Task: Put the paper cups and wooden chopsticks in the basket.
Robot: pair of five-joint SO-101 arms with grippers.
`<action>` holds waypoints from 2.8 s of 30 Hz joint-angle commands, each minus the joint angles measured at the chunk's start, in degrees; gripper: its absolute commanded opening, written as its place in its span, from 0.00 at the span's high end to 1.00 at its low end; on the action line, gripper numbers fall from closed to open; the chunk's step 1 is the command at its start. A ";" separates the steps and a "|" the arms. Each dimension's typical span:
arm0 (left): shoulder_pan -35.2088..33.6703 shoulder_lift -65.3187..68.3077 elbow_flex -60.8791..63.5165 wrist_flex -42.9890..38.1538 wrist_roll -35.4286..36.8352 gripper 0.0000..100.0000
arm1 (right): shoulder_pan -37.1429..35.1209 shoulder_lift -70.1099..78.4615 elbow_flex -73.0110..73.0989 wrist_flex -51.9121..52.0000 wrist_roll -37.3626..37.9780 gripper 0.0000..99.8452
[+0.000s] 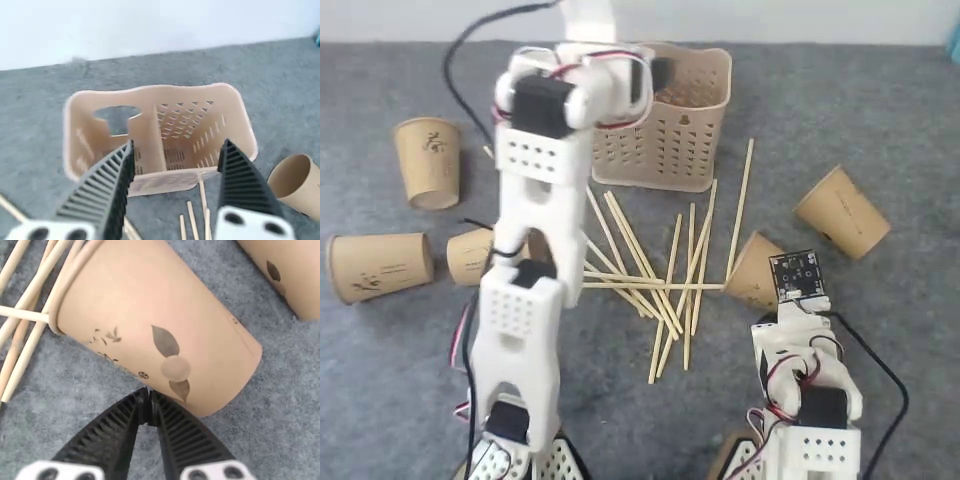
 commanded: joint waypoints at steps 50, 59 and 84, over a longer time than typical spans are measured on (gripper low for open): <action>-11.25 -92.48 156.26 -57.49 -11.69 0.99 | 0.57 -1.01 0.97 0.13 0.79 0.99; -12.13 -70.07 146.33 -58.37 -12.31 0.99 | 0.57 -1.01 0.97 0.22 0.79 0.99; -47.56 -70.33 142.64 -68.92 -19.25 0.98 | 0.66 -1.01 0.97 0.22 0.79 0.99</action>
